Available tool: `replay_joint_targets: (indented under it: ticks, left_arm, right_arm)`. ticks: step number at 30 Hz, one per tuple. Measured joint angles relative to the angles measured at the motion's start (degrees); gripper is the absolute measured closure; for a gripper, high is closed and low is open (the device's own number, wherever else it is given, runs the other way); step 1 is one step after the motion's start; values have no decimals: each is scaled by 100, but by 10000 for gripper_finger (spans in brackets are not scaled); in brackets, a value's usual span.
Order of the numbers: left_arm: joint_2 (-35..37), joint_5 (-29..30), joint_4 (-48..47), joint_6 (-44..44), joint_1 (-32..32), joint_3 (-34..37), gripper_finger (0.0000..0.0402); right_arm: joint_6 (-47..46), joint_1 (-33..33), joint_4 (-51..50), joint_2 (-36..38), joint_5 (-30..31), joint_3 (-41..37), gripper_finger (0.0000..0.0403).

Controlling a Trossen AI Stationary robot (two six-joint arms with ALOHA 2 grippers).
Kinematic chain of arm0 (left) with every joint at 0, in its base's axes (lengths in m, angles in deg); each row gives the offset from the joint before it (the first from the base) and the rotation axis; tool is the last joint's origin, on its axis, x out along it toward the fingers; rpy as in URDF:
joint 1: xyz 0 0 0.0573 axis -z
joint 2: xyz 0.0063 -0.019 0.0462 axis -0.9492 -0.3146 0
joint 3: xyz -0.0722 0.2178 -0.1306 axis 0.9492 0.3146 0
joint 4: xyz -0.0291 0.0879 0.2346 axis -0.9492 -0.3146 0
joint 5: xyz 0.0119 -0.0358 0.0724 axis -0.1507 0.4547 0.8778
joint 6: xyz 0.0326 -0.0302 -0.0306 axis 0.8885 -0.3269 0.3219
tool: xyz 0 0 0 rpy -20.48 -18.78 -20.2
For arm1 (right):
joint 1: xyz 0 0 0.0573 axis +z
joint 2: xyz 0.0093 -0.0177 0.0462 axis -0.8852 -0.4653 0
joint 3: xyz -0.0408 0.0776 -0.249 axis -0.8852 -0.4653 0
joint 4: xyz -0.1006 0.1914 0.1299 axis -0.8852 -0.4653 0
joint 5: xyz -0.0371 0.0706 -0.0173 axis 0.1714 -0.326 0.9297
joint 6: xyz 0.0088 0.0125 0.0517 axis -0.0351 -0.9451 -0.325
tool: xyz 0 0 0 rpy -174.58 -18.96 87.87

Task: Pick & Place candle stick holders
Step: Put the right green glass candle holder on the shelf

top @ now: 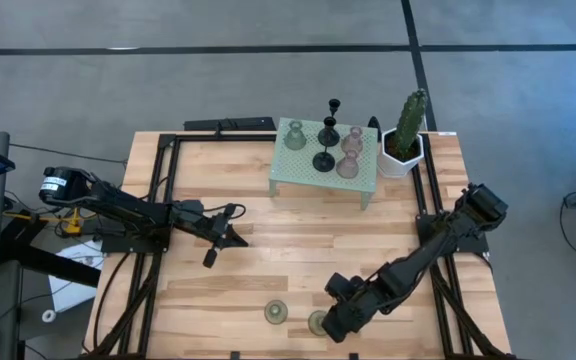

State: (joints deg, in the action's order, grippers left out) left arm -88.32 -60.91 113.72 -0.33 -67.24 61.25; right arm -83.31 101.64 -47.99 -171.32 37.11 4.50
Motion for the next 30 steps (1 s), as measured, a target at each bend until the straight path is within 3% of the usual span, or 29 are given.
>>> replay_joint_targets:
  ticks: [14,22,30]
  left_arm:
    - [0,0,0,0,0,0,392]
    - [0,0,0,0,0,0,392]
    - [0,0,0,0,0,0,392]
  right_arm:
    - [71,-50,489,-336,-174,-68,278]
    - [-131,-34,1524,-466,-388,-503,298]
    - [218,-34,1483,-445,-431,-509,366]
